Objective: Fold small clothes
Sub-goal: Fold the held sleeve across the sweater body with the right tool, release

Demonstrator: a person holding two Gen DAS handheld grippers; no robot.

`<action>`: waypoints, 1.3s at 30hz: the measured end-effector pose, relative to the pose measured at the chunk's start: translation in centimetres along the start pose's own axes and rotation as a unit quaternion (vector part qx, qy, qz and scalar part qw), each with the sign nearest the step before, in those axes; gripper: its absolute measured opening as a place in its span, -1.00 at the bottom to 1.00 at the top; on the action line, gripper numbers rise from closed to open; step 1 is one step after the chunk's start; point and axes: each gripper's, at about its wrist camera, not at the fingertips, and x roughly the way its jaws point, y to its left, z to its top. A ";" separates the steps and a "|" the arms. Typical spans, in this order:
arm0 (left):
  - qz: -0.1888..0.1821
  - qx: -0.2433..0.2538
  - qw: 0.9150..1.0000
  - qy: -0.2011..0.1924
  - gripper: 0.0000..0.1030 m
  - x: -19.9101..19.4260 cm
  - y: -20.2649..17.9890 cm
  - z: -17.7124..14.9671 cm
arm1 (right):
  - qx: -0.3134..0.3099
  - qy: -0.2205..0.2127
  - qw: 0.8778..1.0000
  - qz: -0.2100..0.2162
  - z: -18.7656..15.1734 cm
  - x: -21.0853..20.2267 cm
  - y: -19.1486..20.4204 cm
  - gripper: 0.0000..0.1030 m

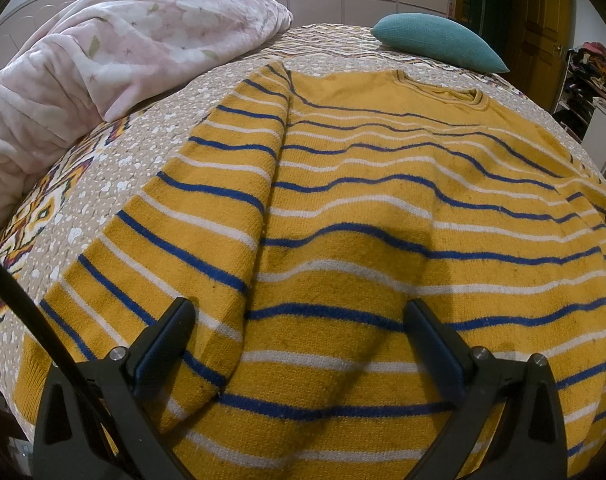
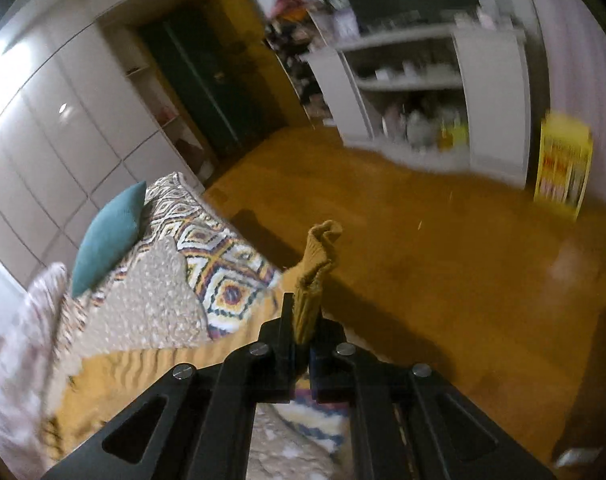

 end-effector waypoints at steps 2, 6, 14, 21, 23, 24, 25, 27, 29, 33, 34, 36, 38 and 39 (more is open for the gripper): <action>0.000 0.000 1.000 0.000 1.00 0.0 0.0 0.0 | 0.004 0.010 1.000 0.011 -0.2 0.6 0.7 -0.94; 0.000 0.001 1.000 0.000 1.00 -0.1 0.0 0.0 | -0.045 0.017 0.998 0.042 -1.3 0.5 5.6 -0.94; -0.089 -0.047 0.995 -0.025 1.00 -6.0 3.5 -0.7 | -0.211 0.065 0.961 0.166 -8.6 0.0 26.5 -0.94; -0.081 -0.099 0.992 -0.015 1.00 -10.5 11.1 -2.8 | -0.327 0.145 0.902 0.241 -22.1 3.1 43.0 -0.94; -0.072 -0.123 0.990 -0.011 1.00 -10.9 13.7 -3.6 | -0.351 0.166 0.888 0.247 -26.2 4.1 46.1 -0.94; -0.064 -0.133 0.989 -0.002 1.00 -11.0 14.7 -3.6 | -0.364 0.176 0.880 0.248 -28.6 4.8 47.7 -0.94; -0.058 -0.144 0.988 -0.003 1.00 -11.1 15.7 -4.0 | -0.375 0.183 0.875 0.245 -30.3 5.6 48.7 -0.94; -0.049 -0.163 0.985 -0.019 1.00 -11.2 17.5 -4.8 | -0.401 0.197 0.864 0.234 -34.0 7.4 51.0 -0.94; -0.042 -0.177 0.983 -0.028 1.00 -11.1 18.8 -5.3 | -0.424 0.216 0.850 0.225 -37.6 8.9 52.6 -0.93; -0.035 -0.191 0.980 -0.041 1.00 -11.1 20.4 -6.1 | -0.473 0.257 0.813 0.220 -42.9 9.4 54.2 -0.75; -0.036 -0.197 0.979 -0.044 1.00 -11.2 20.8 -6.1 | -0.476 0.261 0.806 0.236 -43.2 8.5 54.1 -0.71; -0.036 -0.213 0.975 -0.055 1.00 -11.6 21.9 -6.6 | -0.475 0.265 0.791 0.278 -43.1 6.2 53.8 -0.61; -0.032 -0.234 0.970 -0.057 1.00 -12.0 22.9 -6.8 | -0.485 0.251 0.786 0.288 -42.7 4.2 53.3 -0.53; -0.029 -0.241 0.968 -0.060 1.00 -12.2 23.4 -6.9 | -0.491 0.243 0.783 0.294 -42.6 3.1 52.9 -0.45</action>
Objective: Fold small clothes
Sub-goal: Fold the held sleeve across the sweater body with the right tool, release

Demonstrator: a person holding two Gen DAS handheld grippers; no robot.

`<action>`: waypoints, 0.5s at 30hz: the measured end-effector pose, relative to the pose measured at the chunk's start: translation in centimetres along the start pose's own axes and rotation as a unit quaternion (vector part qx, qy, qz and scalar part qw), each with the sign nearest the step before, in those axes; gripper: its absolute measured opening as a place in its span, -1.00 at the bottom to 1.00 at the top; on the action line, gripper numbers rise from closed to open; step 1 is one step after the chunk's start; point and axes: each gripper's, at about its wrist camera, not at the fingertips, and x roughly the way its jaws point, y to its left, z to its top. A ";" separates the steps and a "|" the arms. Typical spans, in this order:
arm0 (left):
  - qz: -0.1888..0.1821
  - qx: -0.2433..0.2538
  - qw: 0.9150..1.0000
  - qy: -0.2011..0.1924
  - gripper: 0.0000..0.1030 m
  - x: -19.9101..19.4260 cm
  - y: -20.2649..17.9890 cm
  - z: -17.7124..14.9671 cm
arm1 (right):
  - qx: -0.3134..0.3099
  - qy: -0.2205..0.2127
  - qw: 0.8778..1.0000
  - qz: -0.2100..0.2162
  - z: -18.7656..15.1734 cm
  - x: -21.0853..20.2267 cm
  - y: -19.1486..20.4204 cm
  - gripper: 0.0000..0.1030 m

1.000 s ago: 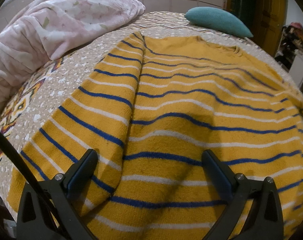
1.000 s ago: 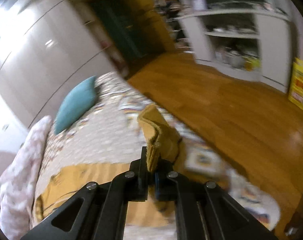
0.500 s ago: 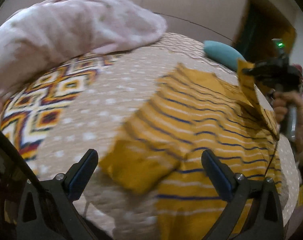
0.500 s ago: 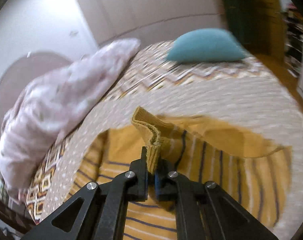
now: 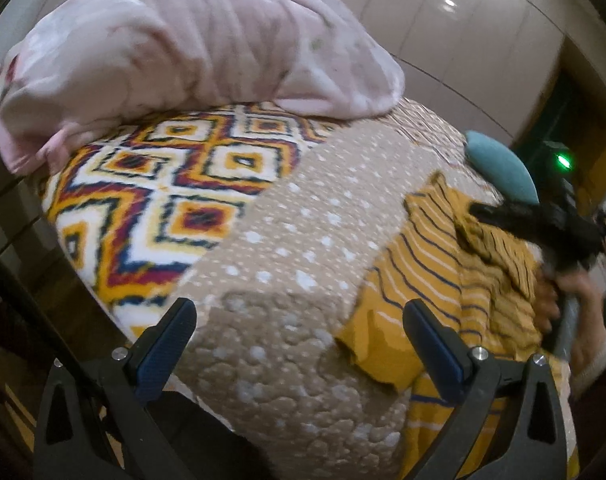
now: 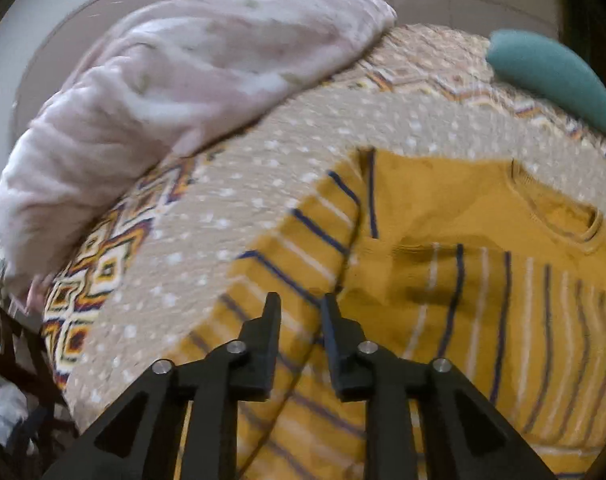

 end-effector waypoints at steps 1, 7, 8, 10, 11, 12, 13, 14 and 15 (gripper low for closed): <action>0.004 -0.006 1.000 -0.004 1.00 -0.2 0.5 0.2 | -0.006 -0.002 1.000 0.004 -0.4 -0.7 0.4 -0.37; 0.042 -0.036 0.998 -0.027 1.00 -2.1 3.2 0.8 | -0.064 0.031 0.995 0.065 -5.1 -3.0 5.3 -0.18; 0.044 -0.041 0.998 -0.029 1.00 -2.3 3.5 0.9 | -0.082 0.038 0.993 0.079 -6.3 -3.1 6.6 -0.15; 0.048 -0.050 0.997 -0.032 1.00 -2.7 4.1 1.0 | -0.130 0.048 0.986 0.096 -8.7 -3.4 9.6 0.02; 0.050 -0.054 0.997 -0.035 1.00 -3.0 4.4 1.0 | -0.161 0.050 0.981 0.096 -10.0 -3.4 11.2 0.06; 0.051 -0.057 0.996 -0.037 0.99 -3.2 4.6 1.1 | -0.194 0.049 0.975 0.092 -11.2 -3.4 12.8 0.09; 0.052 -0.059 0.996 -0.039 0.99 -3.4 4.8 1.1 | -0.225 0.049 0.969 0.089 -12.2 -3.4 14.2 0.12; 0.054 -0.061 0.996 -0.042 1.00 -3.7 5.0 1.0 | -0.255 0.048 0.962 0.083 -13.2 -3.3 15.7 0.14; 0.055 -0.062 0.996 -0.044 1.00 -3.8 5.1 1.0 | -0.282 0.046 0.955 0.075 -14.1 -3.0 16.9 0.18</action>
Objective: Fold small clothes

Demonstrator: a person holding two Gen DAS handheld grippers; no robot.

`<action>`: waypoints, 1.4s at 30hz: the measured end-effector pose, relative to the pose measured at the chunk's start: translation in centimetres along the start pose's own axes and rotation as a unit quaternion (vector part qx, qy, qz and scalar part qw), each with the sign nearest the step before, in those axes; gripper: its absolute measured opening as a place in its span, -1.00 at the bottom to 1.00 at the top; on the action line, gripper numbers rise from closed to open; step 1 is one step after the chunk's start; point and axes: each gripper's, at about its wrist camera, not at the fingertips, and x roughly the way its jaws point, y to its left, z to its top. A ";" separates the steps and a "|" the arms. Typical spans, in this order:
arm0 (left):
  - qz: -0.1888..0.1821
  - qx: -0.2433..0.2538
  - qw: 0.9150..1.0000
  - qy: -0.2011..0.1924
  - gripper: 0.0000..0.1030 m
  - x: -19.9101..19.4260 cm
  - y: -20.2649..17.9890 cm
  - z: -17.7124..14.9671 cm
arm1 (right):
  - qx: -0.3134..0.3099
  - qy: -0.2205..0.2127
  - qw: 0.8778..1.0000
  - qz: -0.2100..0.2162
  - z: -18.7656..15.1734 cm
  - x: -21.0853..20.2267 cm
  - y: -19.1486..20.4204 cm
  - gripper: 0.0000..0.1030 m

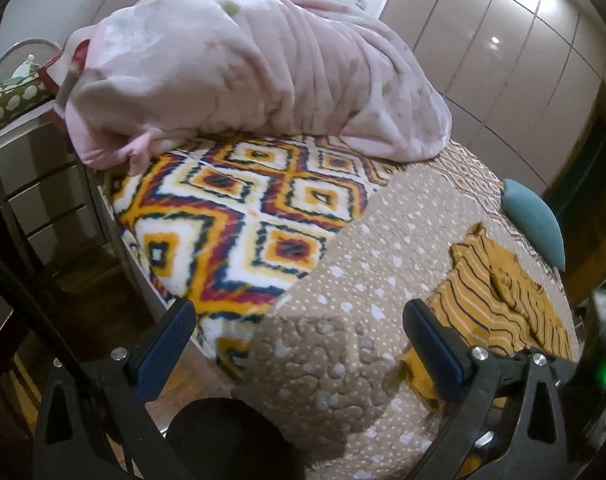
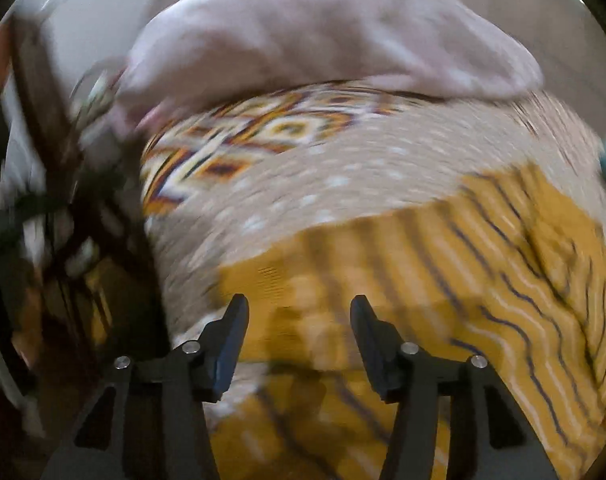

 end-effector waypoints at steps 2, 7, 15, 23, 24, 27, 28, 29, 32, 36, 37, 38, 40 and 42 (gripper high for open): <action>0.000 -0.003 1.000 0.000 0.99 -0.1 0.1 0.0 | -0.039 0.004 0.999 -0.025 0.0 1.2 1.8 0.22; 0.002 -0.001 1.000 0.000 1.00 -0.4 0.1 -0.1 | -0.006 0.018 0.999 -0.042 0.6 3.7 1.0 -0.54; -0.001 0.033 0.999 -0.012 1.00 -1.2 -2.6 0.0 | 0.130 -0.104 0.986 -0.008 4.7 -5.5 -7.4 -0.77; -0.032 0.079 0.996 0.010 1.00 0.1 -7.9 -0.5 | 0.305 -0.256 0.916 -0.051 0.0 -22.4 -23.2 -0.77; -0.035 0.085 0.996 0.014 1.00 0.4 -8.4 -0.7 | 0.325 -0.251 0.909 -0.075 -1.6 -23.1 -25.2 -0.77; -0.044 0.104 0.993 0.027 1.00 1.4 -10.3 -1.6 | 0.391 -0.215 0.887 -0.122 -6.8 -22.9 -30.8 -0.77; -0.047 0.109 0.992 0.032 1.00 1.8 -10.9 -1.8 | 0.413 -0.198 0.879 -0.136 -8.7 -22.3 -32.5 -0.77; -0.050 0.112 0.992 0.040 1.00 2.2 -11.5 -2.1 | 0.433 -0.179 0.871 -0.147 -10.6 -21.4 -34.3 -0.77; -0.057 0.116 0.990 0.061 1.00 3.3 -12.5 -2.6 | 0.490 -0.134 0.845 -0.168 -15.8 -18.7 -38.2 -0.77; -0.060 0.120 0.988 0.074 1.00 4.1 -13.3 -2.9 | 0.540 -0.079 0.810 -0.213 -21.4 -16.2 -41.1 -0.65; -0.060 0.125 0.987 0.077 1.00 4.3 -13.5 -3.0 | 0.546 -0.073 0.805 -0.220 -22.3 -16.2 -41.3 -0.65; -0.058 0.128 0.987 0.079 1.00 4.5 -13.7 -3.1 | 0.551 -0.075 0.802 -0.220 -23.3 -16.6 -41.5 -0.64; -0.056 0.135 0.986 0.085 1.00 5.1 -13.8 -3.4 | 0.554 -0.089 0.798 -0.219 -25.0 -18.0 -40.9 -0.30; -0.058 0.142 0.984 0.091 1.00 5.7 -14.0 -3.8 | 0.553 -0.100 0.797 -0.222 -26.5 -19.8 -39.7 -0.19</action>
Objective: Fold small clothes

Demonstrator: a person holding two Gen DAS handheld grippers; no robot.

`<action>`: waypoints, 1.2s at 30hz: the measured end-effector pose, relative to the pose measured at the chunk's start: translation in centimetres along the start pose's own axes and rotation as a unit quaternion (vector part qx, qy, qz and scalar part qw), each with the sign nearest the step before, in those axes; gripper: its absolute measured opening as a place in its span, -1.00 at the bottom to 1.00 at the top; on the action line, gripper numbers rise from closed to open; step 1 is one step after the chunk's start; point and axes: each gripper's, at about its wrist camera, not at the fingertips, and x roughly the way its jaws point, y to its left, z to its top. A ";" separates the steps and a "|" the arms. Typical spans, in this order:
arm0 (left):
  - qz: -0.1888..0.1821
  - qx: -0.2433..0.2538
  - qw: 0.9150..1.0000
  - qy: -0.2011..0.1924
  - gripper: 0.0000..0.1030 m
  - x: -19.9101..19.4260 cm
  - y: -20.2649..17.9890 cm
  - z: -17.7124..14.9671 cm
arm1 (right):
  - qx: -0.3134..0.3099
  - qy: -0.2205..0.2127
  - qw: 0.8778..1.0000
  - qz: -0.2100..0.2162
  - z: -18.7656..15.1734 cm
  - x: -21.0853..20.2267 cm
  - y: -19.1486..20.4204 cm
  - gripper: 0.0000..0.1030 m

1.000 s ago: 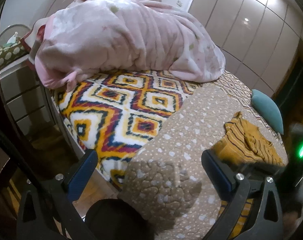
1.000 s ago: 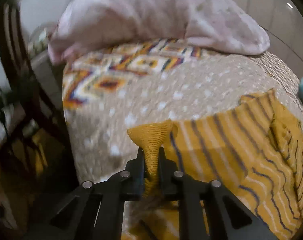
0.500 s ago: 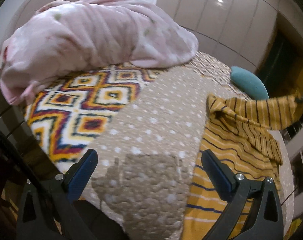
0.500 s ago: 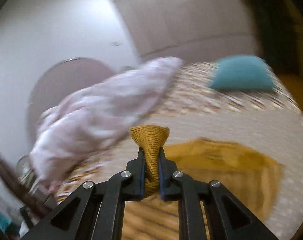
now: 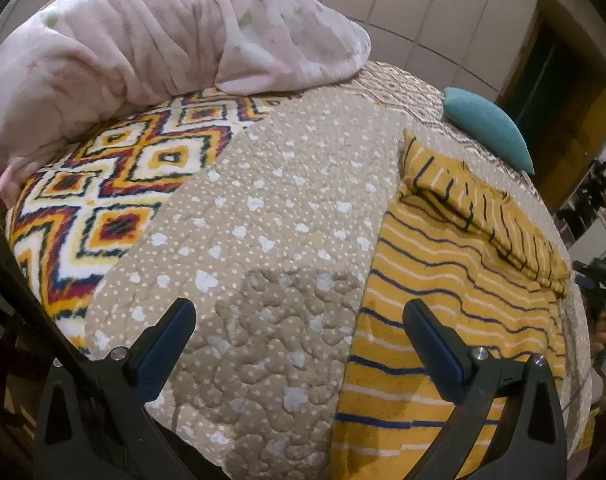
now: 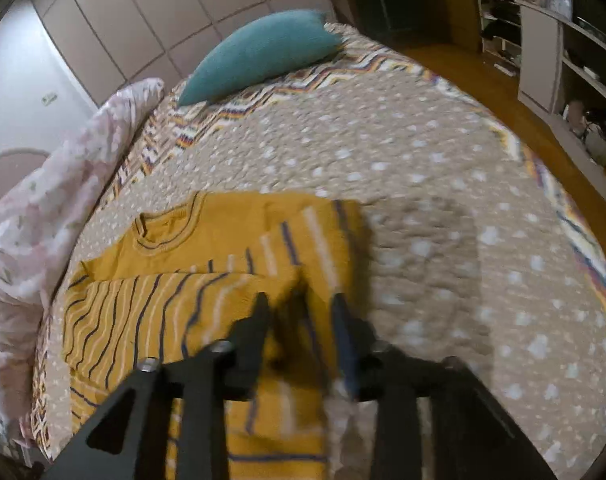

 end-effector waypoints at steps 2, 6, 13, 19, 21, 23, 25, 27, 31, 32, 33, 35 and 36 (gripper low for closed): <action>-0.005 0.014 1.000 0.008 1.00 0.8 -0.4 -0.3 | 0.001 0.005 1.000 0.016 -1.3 -2.2 -1.5 -0.18; -0.041 0.040 0.998 0.040 0.80 2.4 -1.2 -0.8 | 0.000 0.036 0.998 0.052 -5.5 -4.9 -2.9 -0.15; -0.097 0.035 0.991 0.083 0.63 4.7 -2.0 -1.7 | -0.027 0.105 0.986 0.124 -15.3 -5.6 -1.5 -0.15; -0.163 0.007 0.981 0.105 0.25 4.2 -2.4 -2.8 | -0.010 0.099 0.977 0.191 -20.7 -6.1 -0.5 -0.10; -0.170 0.015 0.979 0.111 0.09 3.7 -2.7 -3.7 | 0.020 0.103 0.969 0.226 -22.0 -6.4 -1.0 -0.10; -0.169 0.028 0.980 0.105 0.09 3.0 -3.1 -4.6 | 0.046 0.105 0.961 0.251 -22.8 -6.5 -1.5 -0.10; -0.171 0.032 0.979 0.102 0.09 2.4 -3.2 -5.3 | 0.059 0.107 0.956 0.268 -23.6 -6.8 -1.7 -0.10; -0.172 0.030 0.980 0.099 0.09 1.7 -3.2 -5.8 | 0.065 0.111 0.951 0.282 -24.6 -7.5 -2.3 -0.10; -0.183 0.022 0.978 0.103 0.09 0.9 -3.1 -6.7 | 0.065 0.121 0.944 0.301 -27.1 -8.4 -2.5 -0.10; -0.186 0.022 0.977 0.105 0.09 0.8 -3.2 -7.0 | 0.065 0.125 0.942 0.305 -27.7 -8.5 -2.4 -0.11; -0.191 0.019 0.976 0.107 0.09 0.7 -3.4 -7.3 | 0.066 0.126 0.941 0.307 -28.1 -8.5 -2.1 -0.10; -0.195 0.015 0.975 0.108 0.09 0.7 -3.8 -7.7 | 0.070 0.124 0.940 0.310 -29.2 -8.6 -1.8 -0.10; -0.198 0.014 0.974 0.111 0.10 0.7 -4.1 -8.0 | 0.071 0.123 0.940 0.311 -29.4 -8.6 -1.5 -0.10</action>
